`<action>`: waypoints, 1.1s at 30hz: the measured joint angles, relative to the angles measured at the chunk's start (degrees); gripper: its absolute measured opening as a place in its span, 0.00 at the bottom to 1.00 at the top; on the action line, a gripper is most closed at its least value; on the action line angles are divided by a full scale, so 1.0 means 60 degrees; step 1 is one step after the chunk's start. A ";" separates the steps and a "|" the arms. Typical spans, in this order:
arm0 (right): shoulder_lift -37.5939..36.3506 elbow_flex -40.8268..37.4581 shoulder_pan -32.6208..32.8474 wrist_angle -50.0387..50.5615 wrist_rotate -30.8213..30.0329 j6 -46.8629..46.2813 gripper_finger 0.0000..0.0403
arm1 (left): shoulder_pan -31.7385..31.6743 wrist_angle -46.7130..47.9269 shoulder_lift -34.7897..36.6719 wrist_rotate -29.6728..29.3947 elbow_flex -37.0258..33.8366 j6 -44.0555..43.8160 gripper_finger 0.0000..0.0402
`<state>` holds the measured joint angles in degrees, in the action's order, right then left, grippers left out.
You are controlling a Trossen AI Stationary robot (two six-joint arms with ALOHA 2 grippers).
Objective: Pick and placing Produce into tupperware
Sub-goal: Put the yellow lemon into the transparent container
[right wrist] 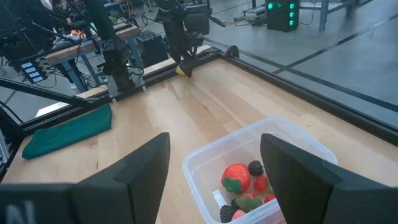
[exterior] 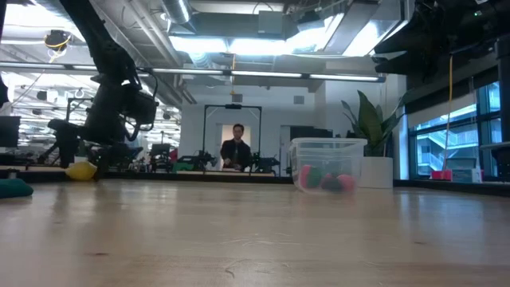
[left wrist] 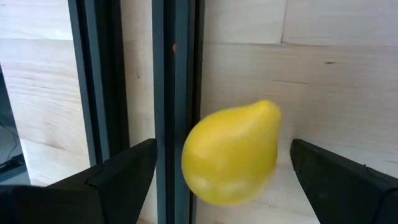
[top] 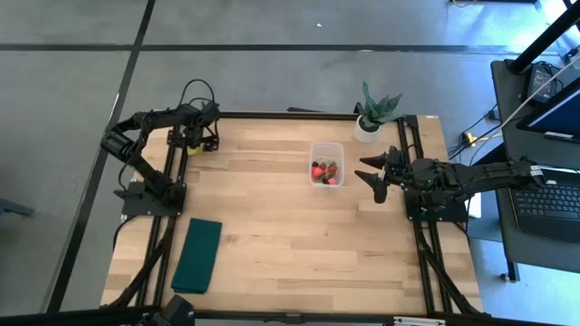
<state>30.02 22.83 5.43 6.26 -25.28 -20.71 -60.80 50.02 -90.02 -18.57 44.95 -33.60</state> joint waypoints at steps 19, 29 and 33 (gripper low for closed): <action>0.0000 0.0000 0.0000 0.0000 0.0000 0.0000 0.63 | 0.0031 -0.0202 0.0000 0.0014 0.0000 -0.0376 0.89; 0.0000 0.0000 -0.0003 -0.0004 0.0000 0.0011 0.63 | 0.0073 -0.0288 0.0000 0.0070 0.0000 -0.0554 0.80; 0.0000 0.0000 -0.0001 -0.0004 0.0000 0.0018 0.63 | 0.0073 -0.0288 0.0000 0.0014 0.0000 -0.0574 0.75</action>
<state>30.02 22.83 5.43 6.24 -25.28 -20.60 -60.36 48.29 -90.02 -18.49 44.95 -37.05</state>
